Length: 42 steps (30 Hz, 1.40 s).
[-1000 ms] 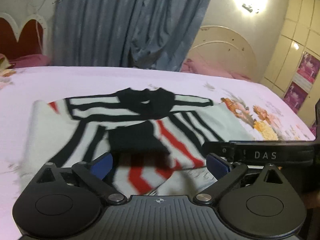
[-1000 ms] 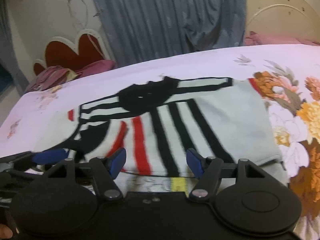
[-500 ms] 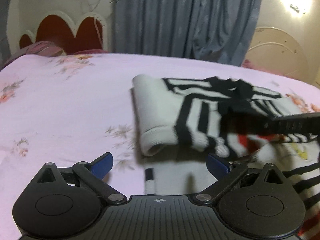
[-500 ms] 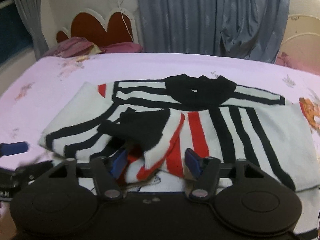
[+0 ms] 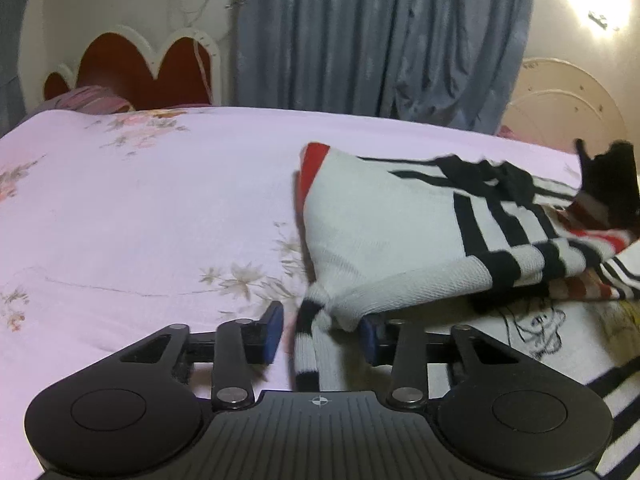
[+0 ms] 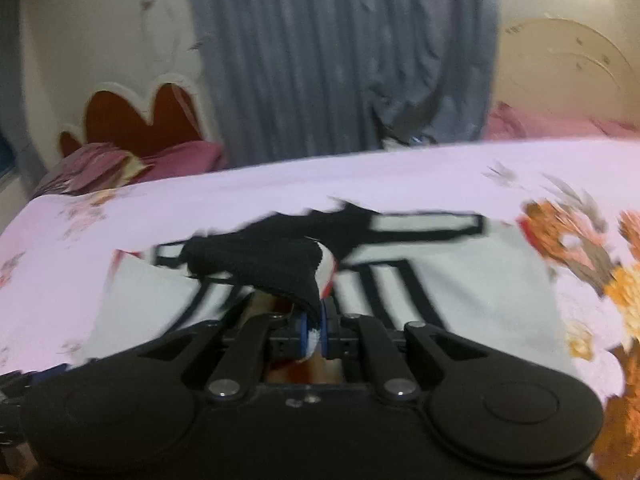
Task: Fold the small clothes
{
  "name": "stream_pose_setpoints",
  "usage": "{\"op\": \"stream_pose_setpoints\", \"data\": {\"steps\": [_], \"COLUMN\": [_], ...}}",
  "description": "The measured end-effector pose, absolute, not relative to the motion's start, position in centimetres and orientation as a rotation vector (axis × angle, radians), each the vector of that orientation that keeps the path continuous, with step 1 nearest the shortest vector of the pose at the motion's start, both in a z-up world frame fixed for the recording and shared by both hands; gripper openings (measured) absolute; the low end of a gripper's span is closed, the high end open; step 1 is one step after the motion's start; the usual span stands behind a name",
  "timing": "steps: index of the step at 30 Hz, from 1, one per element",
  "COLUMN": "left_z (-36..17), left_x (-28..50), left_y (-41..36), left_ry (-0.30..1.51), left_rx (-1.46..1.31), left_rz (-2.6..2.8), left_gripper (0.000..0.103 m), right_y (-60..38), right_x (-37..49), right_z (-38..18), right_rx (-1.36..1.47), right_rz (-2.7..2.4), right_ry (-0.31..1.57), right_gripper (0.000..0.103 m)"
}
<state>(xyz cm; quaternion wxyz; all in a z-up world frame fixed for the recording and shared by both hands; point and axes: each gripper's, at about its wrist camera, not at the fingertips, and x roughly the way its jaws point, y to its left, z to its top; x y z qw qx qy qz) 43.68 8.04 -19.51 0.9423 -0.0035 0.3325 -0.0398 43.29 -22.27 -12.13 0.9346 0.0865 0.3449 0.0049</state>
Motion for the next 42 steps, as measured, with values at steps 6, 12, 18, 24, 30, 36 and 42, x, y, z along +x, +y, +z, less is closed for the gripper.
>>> {"op": "stream_pose_setpoints", "data": {"steps": [6,12,18,24,30,36,42], "left_z": [-19.7,-20.0,-20.4,-18.9,-16.7,-14.8,-16.5], "left_x": [43.8,44.1,44.1,43.8,42.4,43.4,49.3], "left_y": [8.3,10.1,10.1,9.0,9.7,9.8,9.7], "left_ry": [0.706,0.727,0.747,0.783,0.788,0.761,0.791], "left_rx": [-0.049,-0.225,-0.234,-0.197,-0.240,-0.251,-0.350], "left_rz": [-0.093,-0.064,-0.066,-0.106,-0.126,-0.141,-0.115], "left_gripper": [0.030,0.030,0.030,0.030,0.073,0.077,0.077], "right_y": [-25.3,-26.8,-27.0,-27.4,-28.1,-29.2,-27.5], "right_x": [42.8,42.3,42.5,42.2,42.0,42.5,44.9], "right_z": [-16.0,-15.1,-15.6,-16.1,-14.2,-13.5,-13.7], "right_rx": [0.284,0.314,0.339,0.291,0.312,0.298,0.250], "right_rz": [-0.068,-0.100,-0.055,-0.064,-0.057,-0.106,-0.022], "right_ry": [0.824,0.786,0.805,0.831,0.762,0.719,0.757], "right_gripper": [0.015,0.038,0.007,0.007,0.053,0.053,0.053]}}
